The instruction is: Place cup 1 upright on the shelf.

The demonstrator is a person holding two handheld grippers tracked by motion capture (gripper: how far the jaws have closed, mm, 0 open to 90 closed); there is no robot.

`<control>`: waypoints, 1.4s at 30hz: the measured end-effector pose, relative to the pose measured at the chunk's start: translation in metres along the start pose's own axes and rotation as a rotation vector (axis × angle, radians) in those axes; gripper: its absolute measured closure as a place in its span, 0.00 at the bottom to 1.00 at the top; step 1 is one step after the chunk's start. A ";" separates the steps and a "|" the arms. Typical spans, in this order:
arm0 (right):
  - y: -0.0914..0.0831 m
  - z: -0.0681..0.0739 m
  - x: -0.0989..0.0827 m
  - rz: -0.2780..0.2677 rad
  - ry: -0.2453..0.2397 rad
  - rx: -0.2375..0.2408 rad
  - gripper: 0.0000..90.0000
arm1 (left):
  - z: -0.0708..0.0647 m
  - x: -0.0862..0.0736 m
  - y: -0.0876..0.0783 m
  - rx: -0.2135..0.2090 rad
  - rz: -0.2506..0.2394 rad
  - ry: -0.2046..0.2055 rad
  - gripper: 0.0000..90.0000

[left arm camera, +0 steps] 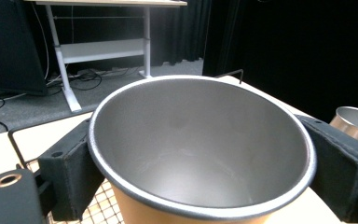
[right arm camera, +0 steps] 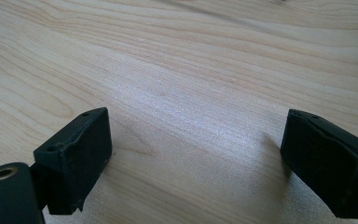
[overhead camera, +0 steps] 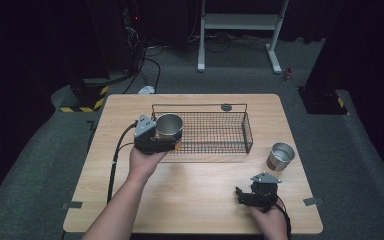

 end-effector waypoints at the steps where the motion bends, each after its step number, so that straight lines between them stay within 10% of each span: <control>1: 0.000 0.000 0.000 0.000 0.000 0.000 0.10 | 0.000 0.000 0.000 0.000 0.000 0.000 0.11; 21: 0.000 0.000 0.000 -0.001 -0.001 0.001 0.10 | 0.013 0.006 0.039 0.019 0.006 -0.027 0.11; 42: -0.001 0.000 -0.001 0.001 -0.001 0.002 0.10 | 0.019 -0.027 0.087 0.055 0.091 -0.067 0.11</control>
Point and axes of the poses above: each handheld gripper's, and its own axes: y roughly forward along the jaws, x roughly out of its top, z roughly to its left, the point moved 10 cm from there along y, roughly forward along the jaws, and after that the axes turned 12 degrees about y, right-handed, at the moved point
